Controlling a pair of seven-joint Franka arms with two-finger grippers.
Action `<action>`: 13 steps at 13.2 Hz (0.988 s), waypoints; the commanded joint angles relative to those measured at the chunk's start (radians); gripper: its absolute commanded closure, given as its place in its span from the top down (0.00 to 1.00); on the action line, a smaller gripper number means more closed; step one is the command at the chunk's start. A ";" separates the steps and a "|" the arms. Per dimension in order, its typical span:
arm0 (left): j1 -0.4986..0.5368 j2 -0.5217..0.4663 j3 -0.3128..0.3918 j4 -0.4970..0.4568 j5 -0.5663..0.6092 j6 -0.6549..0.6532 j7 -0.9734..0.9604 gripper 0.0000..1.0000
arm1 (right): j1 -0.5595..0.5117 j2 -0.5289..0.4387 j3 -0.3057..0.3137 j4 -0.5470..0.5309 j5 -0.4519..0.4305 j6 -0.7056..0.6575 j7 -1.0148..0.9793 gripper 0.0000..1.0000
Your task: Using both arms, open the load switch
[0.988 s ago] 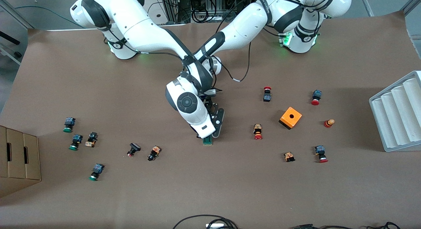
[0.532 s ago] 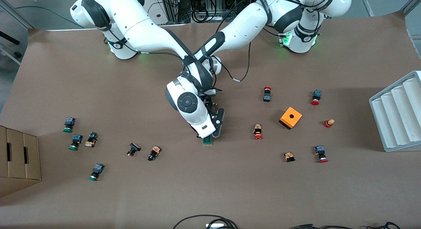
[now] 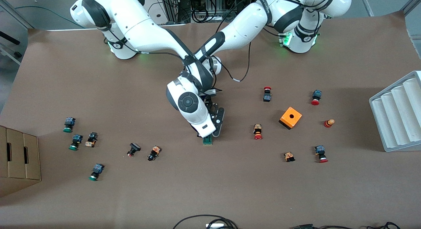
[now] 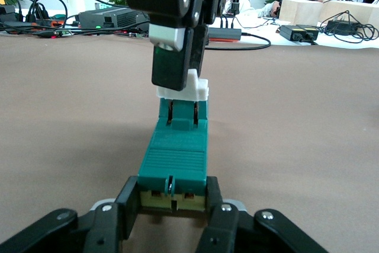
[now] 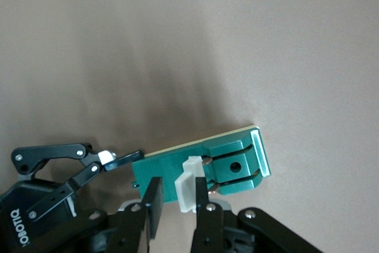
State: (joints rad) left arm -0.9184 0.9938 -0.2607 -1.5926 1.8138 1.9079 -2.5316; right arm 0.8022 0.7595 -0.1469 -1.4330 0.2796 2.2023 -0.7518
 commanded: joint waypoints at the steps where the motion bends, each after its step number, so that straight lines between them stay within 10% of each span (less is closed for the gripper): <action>1: -0.004 0.028 0.009 0.022 0.002 0.011 -0.016 0.06 | 0.005 -0.002 0.004 -0.026 0.009 0.008 0.008 0.29; 13: -0.004 0.028 0.009 0.022 0.002 0.011 -0.018 0.06 | 0.008 0.012 0.004 -0.055 0.007 0.063 0.008 0.29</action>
State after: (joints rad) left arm -0.9184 0.9938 -0.2606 -1.5926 1.8139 1.9079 -2.5316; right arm 0.8032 0.7645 -0.1414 -1.4695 0.2797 2.2540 -0.7511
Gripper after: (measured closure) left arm 0.507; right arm 0.709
